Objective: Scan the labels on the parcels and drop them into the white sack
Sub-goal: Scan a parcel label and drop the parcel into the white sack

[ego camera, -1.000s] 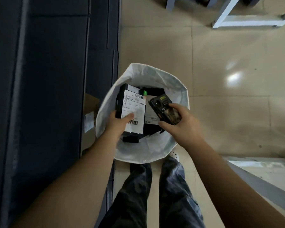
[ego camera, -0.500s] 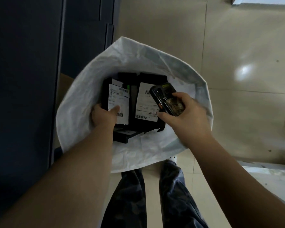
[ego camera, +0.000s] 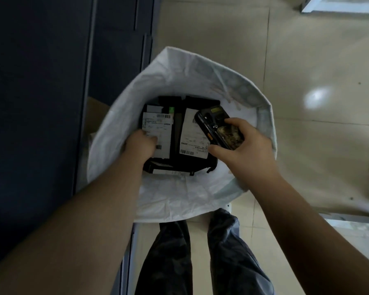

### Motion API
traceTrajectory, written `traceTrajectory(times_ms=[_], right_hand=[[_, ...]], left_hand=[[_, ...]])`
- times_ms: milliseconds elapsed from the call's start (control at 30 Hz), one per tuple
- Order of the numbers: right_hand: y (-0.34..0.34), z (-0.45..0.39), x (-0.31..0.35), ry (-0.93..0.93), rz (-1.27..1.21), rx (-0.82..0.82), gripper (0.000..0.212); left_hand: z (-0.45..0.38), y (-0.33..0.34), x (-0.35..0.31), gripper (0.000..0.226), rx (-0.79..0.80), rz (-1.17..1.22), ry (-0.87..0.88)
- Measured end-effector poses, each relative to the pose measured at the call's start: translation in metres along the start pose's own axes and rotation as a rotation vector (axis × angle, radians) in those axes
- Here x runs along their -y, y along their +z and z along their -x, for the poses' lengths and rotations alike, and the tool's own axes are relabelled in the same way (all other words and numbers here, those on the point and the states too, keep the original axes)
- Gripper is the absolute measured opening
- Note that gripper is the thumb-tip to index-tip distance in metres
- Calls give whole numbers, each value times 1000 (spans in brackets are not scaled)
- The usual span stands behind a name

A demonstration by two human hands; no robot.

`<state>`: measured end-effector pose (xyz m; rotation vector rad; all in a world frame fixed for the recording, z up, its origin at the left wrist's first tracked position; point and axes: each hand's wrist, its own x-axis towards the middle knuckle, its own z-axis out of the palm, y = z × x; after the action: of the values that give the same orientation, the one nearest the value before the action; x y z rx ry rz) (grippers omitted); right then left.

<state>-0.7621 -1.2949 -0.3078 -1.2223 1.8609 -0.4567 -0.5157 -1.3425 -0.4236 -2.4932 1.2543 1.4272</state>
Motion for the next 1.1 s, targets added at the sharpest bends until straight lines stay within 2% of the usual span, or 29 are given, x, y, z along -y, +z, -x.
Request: traceTrajectory(times_ms=[100,267,467,633,833,1100], right_hand=[[-21,13,24,-39,44,38,69],[-69,41,71,-141,115,71,67],[-113,70,134,-355,103,94,64],[-138,113,197,-580,87,229,61],[-159,205,277,-869,55,402,62],[-144,360,322,-1227,-9,659,64]], left_hand=[[49,-24,-20,52,12,12,108],[140,-71,-42,45,-68,34,351],[267,-129,-52,39,-325,98,531],[382,-168,-48,38,-549,193,483],[521,-202,-16,38,-826,263,380],[684,-188,64,35,-1132,339,236]])
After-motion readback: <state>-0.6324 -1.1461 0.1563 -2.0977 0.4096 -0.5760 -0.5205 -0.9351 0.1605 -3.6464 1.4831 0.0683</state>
